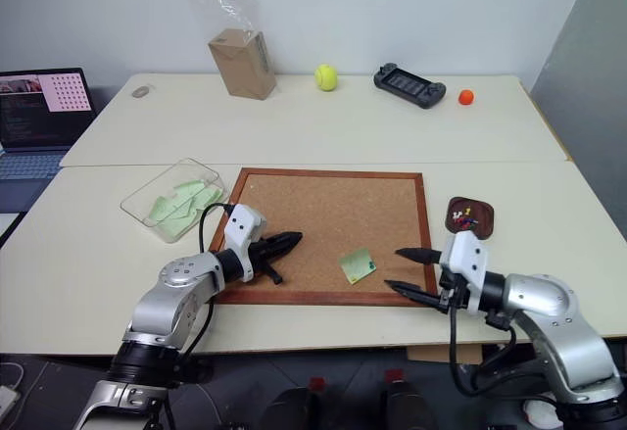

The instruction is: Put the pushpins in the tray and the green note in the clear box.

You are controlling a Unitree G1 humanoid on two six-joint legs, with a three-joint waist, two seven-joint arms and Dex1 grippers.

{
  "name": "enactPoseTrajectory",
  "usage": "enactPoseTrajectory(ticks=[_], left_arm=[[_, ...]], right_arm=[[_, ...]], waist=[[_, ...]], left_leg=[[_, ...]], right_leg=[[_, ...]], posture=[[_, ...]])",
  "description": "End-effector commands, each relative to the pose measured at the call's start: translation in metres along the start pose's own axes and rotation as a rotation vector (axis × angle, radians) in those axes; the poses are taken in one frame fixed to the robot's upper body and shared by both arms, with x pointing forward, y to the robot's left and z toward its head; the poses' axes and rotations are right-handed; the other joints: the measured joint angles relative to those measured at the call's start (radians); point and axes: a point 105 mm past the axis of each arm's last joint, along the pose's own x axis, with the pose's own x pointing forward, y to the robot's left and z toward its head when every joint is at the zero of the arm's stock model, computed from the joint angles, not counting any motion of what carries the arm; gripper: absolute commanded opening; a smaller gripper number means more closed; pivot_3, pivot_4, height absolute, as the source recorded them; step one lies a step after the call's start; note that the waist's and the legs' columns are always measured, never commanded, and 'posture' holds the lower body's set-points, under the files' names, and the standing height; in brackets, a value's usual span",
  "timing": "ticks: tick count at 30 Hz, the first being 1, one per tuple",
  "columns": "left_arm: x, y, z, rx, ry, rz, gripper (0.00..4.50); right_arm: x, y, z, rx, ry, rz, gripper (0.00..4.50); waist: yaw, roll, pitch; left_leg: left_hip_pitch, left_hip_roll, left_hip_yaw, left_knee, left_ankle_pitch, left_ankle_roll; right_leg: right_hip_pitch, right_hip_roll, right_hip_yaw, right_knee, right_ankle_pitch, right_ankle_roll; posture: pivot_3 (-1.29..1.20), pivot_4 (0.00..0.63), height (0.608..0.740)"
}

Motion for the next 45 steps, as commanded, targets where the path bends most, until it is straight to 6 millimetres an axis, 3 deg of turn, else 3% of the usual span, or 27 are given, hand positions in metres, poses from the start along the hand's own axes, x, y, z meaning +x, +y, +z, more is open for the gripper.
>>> enactPoseTrajectory(ticks=[1,11,32,36,45], left_arm=[[0.000,0.001,-0.018,-0.017,0.073,0.014,0.00],[-0.003,0.001,-0.018,-0.006,0.077,0.017,0.00],[-0.007,0.000,-0.020,-0.001,0.080,0.029,0.00],[-0.009,0.000,-0.020,-0.001,0.080,0.031,0.00],[-0.008,-0.001,-0.019,-0.002,0.076,0.028,0.00]], right_arm=[[0.012,-0.007,-0.002,-0.034,-0.014,-0.002,2.65],[0.033,-0.018,-0.022,-0.014,0.014,-0.001,2.65],[0.061,-0.028,-0.036,0.050,0.040,0.001,2.65],[0.059,-0.028,-0.041,0.064,0.051,0.000,2.03],[0.057,-0.033,-0.044,0.054,0.067,-0.016,0.21]], waist=[[0.000,0.000,0.000],[0.000,0.000,0.000],[-0.001,0.000,0.000],[-0.002,0.000,0.000],[-0.003,0.000,0.000]], left_leg=[[0.000,0.000,0.000,0.000,0.000,0.000],[0.000,0.000,0.000,0.000,0.000,0.000],[0.000,0.000,-0.001,-0.001,0.000,0.000],[0.000,0.000,0.000,-0.001,0.000,0.000],[0.000,0.000,0.000,-0.001,0.000,0.000]], right_leg=[[0.000,0.000,0.000,0.000,0.000,0.000],[0.000,-0.001,0.000,0.000,0.001,-0.001],[-0.001,-0.001,-0.001,0.000,0.002,-0.003],[-0.001,-0.001,0.000,0.000,0.002,-0.004],[-0.001,-0.001,0.000,0.000,0.002,-0.004]], posture=[[0.00,0.150,0.740],[0.00,0.150,0.740],[0.00,0.150,0.740],[0.00,0.150,0.740],[0.00,0.150,0.740]])
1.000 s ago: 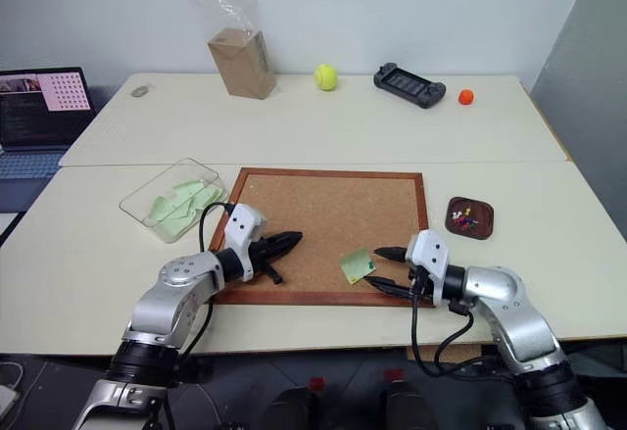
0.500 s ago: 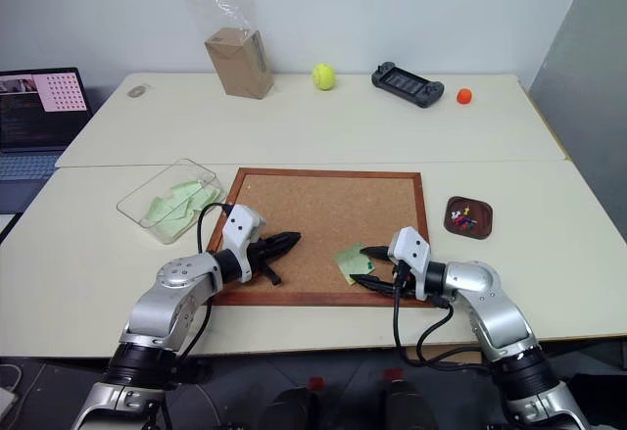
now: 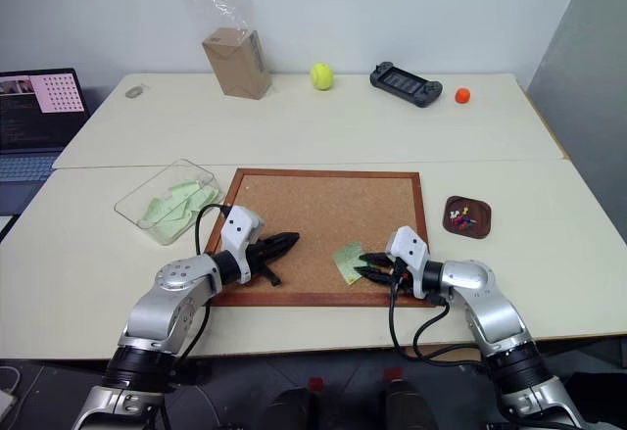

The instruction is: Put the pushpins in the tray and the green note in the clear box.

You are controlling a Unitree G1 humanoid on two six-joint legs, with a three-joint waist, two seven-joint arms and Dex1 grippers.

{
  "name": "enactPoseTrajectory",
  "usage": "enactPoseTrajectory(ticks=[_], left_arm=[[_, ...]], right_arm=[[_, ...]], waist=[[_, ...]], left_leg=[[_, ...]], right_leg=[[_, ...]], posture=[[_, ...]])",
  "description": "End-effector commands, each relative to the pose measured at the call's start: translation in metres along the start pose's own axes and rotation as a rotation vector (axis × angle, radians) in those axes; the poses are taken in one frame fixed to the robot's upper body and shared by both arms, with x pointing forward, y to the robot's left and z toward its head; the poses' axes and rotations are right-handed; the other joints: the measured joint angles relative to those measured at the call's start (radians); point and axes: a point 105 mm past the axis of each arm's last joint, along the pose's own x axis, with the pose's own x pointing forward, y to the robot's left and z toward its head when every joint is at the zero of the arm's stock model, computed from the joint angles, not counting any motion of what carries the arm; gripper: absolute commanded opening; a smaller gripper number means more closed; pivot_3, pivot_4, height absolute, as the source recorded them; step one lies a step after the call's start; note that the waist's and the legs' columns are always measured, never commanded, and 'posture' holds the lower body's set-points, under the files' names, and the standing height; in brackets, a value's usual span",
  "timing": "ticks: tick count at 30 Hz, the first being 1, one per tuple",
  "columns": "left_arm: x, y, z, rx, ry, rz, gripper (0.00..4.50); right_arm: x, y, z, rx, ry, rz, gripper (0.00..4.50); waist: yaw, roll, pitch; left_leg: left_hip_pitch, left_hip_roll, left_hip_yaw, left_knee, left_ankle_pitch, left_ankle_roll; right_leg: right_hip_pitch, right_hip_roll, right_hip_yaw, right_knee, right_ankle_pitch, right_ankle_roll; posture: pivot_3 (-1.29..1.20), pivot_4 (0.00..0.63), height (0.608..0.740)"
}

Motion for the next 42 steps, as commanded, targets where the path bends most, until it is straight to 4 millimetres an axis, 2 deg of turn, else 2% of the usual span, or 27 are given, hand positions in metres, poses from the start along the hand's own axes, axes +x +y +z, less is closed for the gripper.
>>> enactPoseTrajectory(ticks=[1,7,14,22,26,28,33,36,38,42], left_arm=[[-0.003,-0.001,-0.019,-0.020,0.074,0.007,0.00],[-0.003,-0.001,-0.019,-0.024,0.074,0.008,0.00],[-0.002,0.000,-0.020,-0.031,0.074,0.015,0.00],[0.001,-0.002,-0.019,-0.038,0.069,0.014,0.00],[0.000,-0.001,-0.019,-0.039,0.071,0.016,0.00],[0.000,0.000,-0.019,-0.040,0.070,0.019,0.00],[0.000,-0.001,-0.020,-0.043,0.069,0.020,0.00],[0.000,-0.002,-0.021,-0.043,0.069,0.019,0.00],[0.001,-0.002,-0.020,-0.038,0.069,0.014,0.00],[0.002,0.001,-0.018,-0.031,0.069,0.014,0.00]], right_arm=[[-0.001,-0.004,0.005,-0.032,-0.007,-0.010,0.08],[-0.003,-0.009,0.011,-0.018,-0.039,-0.026,0.08],[-0.011,-0.006,0.049,-0.004,-0.207,0.007,0.08],[-0.017,-0.010,0.046,0.012,-0.182,-0.025,0.08],[-0.034,-0.039,0.040,0.041,-0.147,-0.190,0.08],[-0.048,-0.064,0.037,0.054,-0.124,-0.335,0.08],[-0.097,-0.126,0.044,0.090,-0.169,-0.734,0.08],[-0.120,-0.151,0.033,0.092,-0.095,-0.920,0.08],[-0.130,-0.161,0.021,0.134,-0.052,-1.005,0.08],[-0.129,-0.161,0.013,0.141,-0.013,-1.010,0.08]], waist=[[0.000,0.000,0.000],[0.000,0.000,0.000],[0.000,0.000,0.000],[0.000,0.000,0.000],[0.000,0.000,0.000],[0.001,0.000,0.000],[0.000,0.000,0.000],[0.000,0.001,0.000],[-0.001,0.001,0.000],[-0.001,0.001,0.000]], left_leg=[[0.000,0.000,0.000,0.000,0.000,0.000],[0.000,0.000,0.000,0.000,0.000,0.000],[0.000,0.000,0.000,0.000,0.000,0.000],[0.000,0.000,0.000,0.000,0.000,0.000],[0.000,0.000,0.000,0.000,0.000,0.000],[0.000,0.000,0.000,0.000,0.000,0.000],[0.000,0.000,0.000,0.000,0.000,0.000],[0.000,0.000,0.000,0.000,0.000,0.000],[0.000,0.000,0.001,0.000,0.000,0.000],[0.000,-0.001,0.002,0.000,0.000,0.000]], right_leg=[[0.000,0.000,0.000,0.000,0.000,0.000],[0.000,0.000,0.000,0.000,0.000,0.000],[0.000,0.000,0.000,0.000,0.000,0.000],[0.000,0.000,0.000,0.000,0.000,0.000],[0.000,0.000,0.000,0.000,0.000,0.000],[0.000,0.000,0.000,0.000,0.000,0.000],[0.000,0.000,0.000,0.000,0.001,-0.002],[0.000,0.000,0.000,0.001,0.001,-0.002],[0.000,0.000,0.001,0.001,0.001,-0.002],[0.000,0.001,0.001,0.001,0.001,-0.002]], posture=[[0.00,0.150,0.740],[0.00,0.150,0.740],[0.00,0.150,0.740],[0.00,0.150,0.740],[0.00,0.150,0.740],[0.00,0.150,0.740],[0.00,0.150,0.740],[0.00,0.150,0.740],[0.00,0.150,0.740],[0.00,0.150,0.740]])
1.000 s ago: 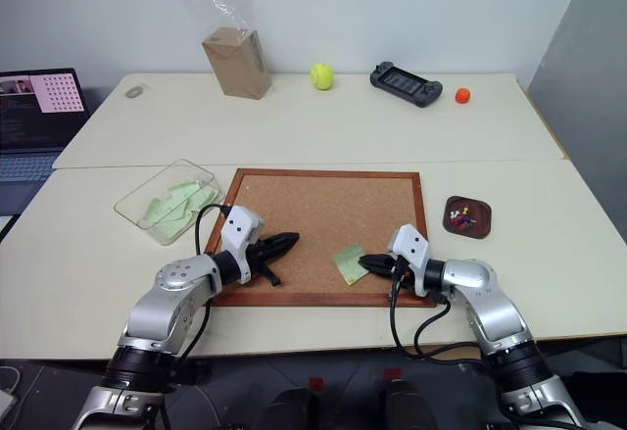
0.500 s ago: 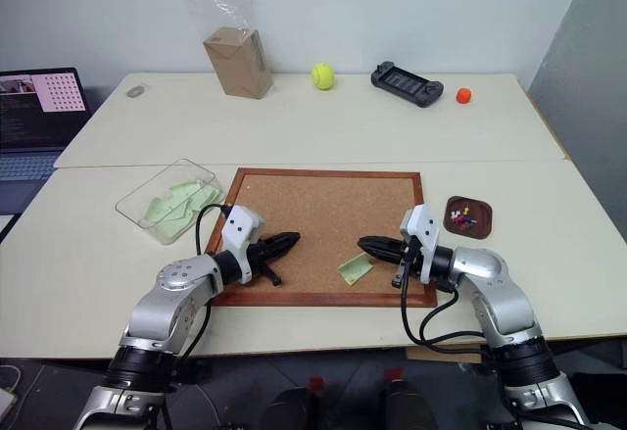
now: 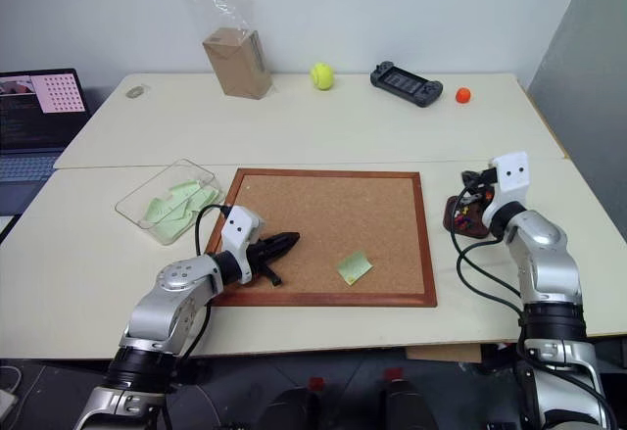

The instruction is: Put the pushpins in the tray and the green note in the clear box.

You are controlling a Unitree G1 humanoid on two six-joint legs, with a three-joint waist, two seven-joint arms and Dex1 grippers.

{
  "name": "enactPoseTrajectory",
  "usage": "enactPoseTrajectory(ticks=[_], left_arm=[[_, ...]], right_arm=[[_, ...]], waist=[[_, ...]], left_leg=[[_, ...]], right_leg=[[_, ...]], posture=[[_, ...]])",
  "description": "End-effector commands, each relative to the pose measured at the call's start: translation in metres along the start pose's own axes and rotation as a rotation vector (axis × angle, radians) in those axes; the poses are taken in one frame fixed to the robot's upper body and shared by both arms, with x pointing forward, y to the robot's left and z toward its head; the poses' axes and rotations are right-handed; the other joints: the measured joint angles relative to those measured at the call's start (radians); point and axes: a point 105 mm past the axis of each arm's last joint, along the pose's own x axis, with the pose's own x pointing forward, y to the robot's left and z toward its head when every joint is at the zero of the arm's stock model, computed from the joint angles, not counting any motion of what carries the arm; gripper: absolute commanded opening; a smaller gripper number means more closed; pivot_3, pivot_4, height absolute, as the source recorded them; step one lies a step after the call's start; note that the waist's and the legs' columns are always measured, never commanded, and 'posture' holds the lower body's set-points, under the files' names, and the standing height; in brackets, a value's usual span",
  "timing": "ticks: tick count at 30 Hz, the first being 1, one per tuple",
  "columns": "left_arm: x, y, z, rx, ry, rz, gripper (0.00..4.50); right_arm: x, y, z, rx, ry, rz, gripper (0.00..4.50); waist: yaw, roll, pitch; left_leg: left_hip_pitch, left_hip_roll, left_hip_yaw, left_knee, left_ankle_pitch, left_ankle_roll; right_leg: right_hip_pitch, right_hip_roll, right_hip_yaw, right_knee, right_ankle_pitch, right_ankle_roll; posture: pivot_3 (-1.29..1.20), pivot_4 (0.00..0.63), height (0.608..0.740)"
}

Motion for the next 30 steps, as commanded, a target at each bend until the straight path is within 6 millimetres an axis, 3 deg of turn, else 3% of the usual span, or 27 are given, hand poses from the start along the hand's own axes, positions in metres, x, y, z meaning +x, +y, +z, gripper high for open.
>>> enactPoseTrajectory(ticks=[1,10,17,28,30], left_arm=[[0.000,0.003,-0.018,-0.022,0.074,0.012,0.00],[-0.001,0.001,-0.021,-0.023,0.081,0.009,0.00],[0.000,0.001,-0.020,-0.020,0.077,0.004,0.00],[0.000,0.000,-0.020,-0.026,0.074,0.002,0.00],[0.000,0.000,-0.021,-0.026,0.073,0.002,0.00]], right_arm=[[-0.001,-0.005,0.005,-0.011,-0.005,-0.023,0.08],[-0.010,-0.009,-0.016,0.034,0.095,-0.030,0.08],[-0.010,-0.009,-0.016,0.057,0.100,-0.037,0.08],[-0.012,-0.011,-0.011,0.042,0.090,-0.034,2.42],[-0.013,-0.012,-0.009,0.035,0.087,-0.031,2.42]], waist=[[0.000,0.001,0.000],[0.000,0.001,0.000],[0.000,0.001,0.000],[0.000,0.001,0.000],[0.000,0.001,0.000]], left_leg=[[0.000,0.000,0.000,0.000,0.000,0.000],[0.000,0.000,0.000,0.000,0.000,0.000],[0.000,0.000,0.000,0.000,0.000,0.000],[0.000,0.000,0.000,0.000,0.000,0.000],[0.000,0.000,0.000,0.000,0.000,0.000]], right_leg=[[0.000,0.000,0.000,0.000,0.000,0.000],[0.000,0.001,0.000,0.001,0.000,0.000],[0.000,0.001,0.000,0.001,0.000,0.000],[0.000,0.001,0.000,0.001,0.000,0.000],[0.000,0.001,0.000,0.001,0.000,0.000]], posture=[[0.00,0.150,0.740],[0.00,0.150,0.740],[0.00,0.150,0.740],[0.00,0.150,0.740],[0.00,0.150,0.740]])
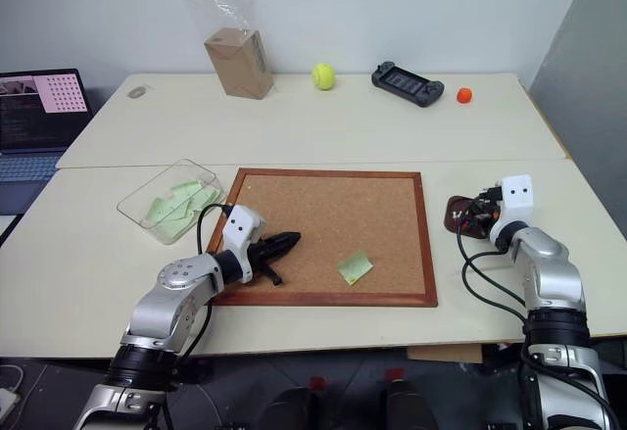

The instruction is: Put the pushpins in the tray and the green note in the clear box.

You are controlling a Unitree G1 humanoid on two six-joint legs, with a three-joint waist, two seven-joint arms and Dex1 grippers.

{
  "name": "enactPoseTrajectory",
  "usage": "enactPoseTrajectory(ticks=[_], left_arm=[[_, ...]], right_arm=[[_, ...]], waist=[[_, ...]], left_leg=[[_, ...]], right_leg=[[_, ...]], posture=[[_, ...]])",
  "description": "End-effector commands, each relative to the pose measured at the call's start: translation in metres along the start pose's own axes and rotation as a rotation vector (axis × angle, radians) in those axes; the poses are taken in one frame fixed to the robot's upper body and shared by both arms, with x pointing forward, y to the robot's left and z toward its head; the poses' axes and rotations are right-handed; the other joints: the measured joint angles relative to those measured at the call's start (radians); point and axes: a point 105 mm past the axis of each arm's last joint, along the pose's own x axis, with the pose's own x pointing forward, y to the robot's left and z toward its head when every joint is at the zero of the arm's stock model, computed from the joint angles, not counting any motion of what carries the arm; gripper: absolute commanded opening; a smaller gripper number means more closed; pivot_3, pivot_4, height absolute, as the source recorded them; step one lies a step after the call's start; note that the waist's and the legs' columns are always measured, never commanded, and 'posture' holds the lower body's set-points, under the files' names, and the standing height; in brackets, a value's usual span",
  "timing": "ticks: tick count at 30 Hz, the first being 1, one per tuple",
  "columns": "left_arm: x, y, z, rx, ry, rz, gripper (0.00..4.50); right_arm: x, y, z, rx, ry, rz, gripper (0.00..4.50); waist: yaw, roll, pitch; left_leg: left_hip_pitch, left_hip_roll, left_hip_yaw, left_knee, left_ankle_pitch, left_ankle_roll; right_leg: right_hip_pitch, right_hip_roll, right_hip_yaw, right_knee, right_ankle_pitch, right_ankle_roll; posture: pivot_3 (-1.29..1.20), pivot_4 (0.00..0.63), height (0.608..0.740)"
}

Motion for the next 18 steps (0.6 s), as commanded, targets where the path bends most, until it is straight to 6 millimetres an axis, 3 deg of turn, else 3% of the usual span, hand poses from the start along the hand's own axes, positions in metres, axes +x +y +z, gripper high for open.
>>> enactPoseTrajectory(ticks=[1,10,12,18], left_arm=[[-0.001,-0.001,-0.021,-0.027,0.071,0.009,0.00],[0.001,-0.003,-0.020,-0.031,0.067,0.004,0.00],[0.001,-0.002,-0.021,-0.032,0.068,0.005,0.00],[0.003,-0.002,-0.020,-0.031,0.067,0.003,0.00]], right_arm=[[-0.008,-0.006,0.023,-0.029,-0.071,-0.006,2.42],[-0.022,0.006,0.040,-0.066,-0.127,0.112,2.42],[-0.030,0.018,0.042,-0.111,-0.136,0.227,2.42],[-0.069,0.061,0.023,-0.310,-0.072,0.634,2.42]], waist=[[0.000,0.000,0.000],[0.000,0.000,0.000],[0.001,0.000,0.000],[0.002,0.000,0.000]], left_leg=[[0.000,0.000,0.000,0.000,0.000,0.000],[0.000,0.000,0.000,0.000,0.000,0.000],[0.000,0.000,0.000,0.000,0.000,0.000],[-0.001,0.000,-0.001,0.000,0.000,0.000]], right_leg=[[0.000,0.000,0.000,0.000,0.000,0.000],[0.000,0.000,0.000,0.000,0.000,0.000],[0.000,0.000,0.000,0.000,0.000,0.000],[0.001,0.000,-0.002,-0.002,-0.002,0.003]], posture=[[0.00,0.150,0.740],[0.00,0.150,0.740],[0.00,0.150,0.740],[0.00,0.150,0.740]])
